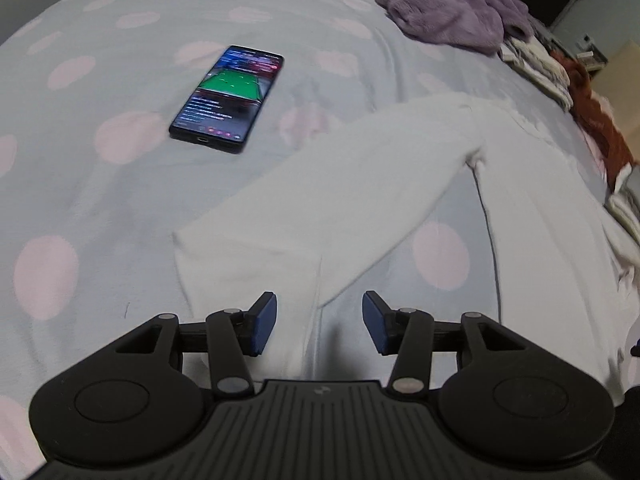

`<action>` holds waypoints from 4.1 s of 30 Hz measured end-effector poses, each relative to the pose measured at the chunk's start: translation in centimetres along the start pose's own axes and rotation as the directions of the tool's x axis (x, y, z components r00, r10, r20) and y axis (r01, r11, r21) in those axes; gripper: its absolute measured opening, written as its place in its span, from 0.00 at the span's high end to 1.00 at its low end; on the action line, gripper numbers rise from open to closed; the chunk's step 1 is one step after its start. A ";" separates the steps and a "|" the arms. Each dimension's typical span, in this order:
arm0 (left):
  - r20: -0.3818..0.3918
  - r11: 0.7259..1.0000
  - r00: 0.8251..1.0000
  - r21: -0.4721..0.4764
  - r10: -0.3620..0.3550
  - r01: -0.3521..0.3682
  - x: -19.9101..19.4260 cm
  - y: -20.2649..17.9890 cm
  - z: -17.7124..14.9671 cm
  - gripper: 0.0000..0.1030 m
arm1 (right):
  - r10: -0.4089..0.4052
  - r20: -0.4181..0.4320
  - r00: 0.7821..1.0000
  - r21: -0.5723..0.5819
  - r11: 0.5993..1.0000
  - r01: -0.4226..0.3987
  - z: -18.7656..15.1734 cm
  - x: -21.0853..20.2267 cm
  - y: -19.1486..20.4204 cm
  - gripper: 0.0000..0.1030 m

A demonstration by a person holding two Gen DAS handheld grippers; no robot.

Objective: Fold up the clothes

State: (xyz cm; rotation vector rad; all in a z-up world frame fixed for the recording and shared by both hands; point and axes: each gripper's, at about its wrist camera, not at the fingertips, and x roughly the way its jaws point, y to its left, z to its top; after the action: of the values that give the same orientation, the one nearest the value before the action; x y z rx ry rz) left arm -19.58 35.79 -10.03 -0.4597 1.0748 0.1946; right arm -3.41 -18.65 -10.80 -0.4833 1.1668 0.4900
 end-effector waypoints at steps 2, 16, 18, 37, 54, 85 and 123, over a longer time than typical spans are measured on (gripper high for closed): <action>0.020 0.999 0.999 -0.006 -0.047 0.047 -0.2 -0.7 0.5 0.56 | -0.047 0.007 0.999 0.031 0.998 0.047 -0.4 0.3 -2.0 0.61; -0.114 0.940 0.964 0.222 -0.240 0.260 6.6 -17.9 -1.1 0.56 | -0.050 0.030 0.998 0.544 0.839 0.026 -4.6 4.5 -18.1 0.60; -0.126 0.942 0.965 0.222 -0.229 0.253 7.6 -18.4 -1.5 0.56 | -0.026 0.041 0.999 0.590 0.808 -0.003 -4.6 5.6 -18.6 0.60; -0.154 0.900 0.943 0.286 -0.295 0.328 9.6 -26.7 0.2 0.56 | -0.268 0.097 0.958 0.442 0.874 0.200 -2.8 -1.3 -23.4 1.00; -0.323 0.716 0.869 0.495 -0.375 0.493 14.6 -48.4 -2.7 0.56 | -0.080 0.132 0.988 -0.027 0.996 0.084 -8.6 2.7 -17.3 0.62; -0.401 0.692 0.851 0.506 -0.339 0.515 18.1 -54.8 -5.8 0.56 | -0.156 -0.059 0.986 -0.480 0.870 0.109 -20.1 1.5 -20.3 0.84; 0.010 0.994 0.997 0.070 0.078 -0.079 3.5 -0.9 -0.8 0.54 | 0.525 0.057 0.849 -0.553 0.725 -0.411 12.4 1.6 24.7 0.61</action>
State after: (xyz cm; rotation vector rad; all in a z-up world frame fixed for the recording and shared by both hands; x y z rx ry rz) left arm -18.22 34.40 -13.21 -0.3539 1.0904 0.2270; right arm -8.42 8.63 -10.93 -0.5810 0.9322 1.3054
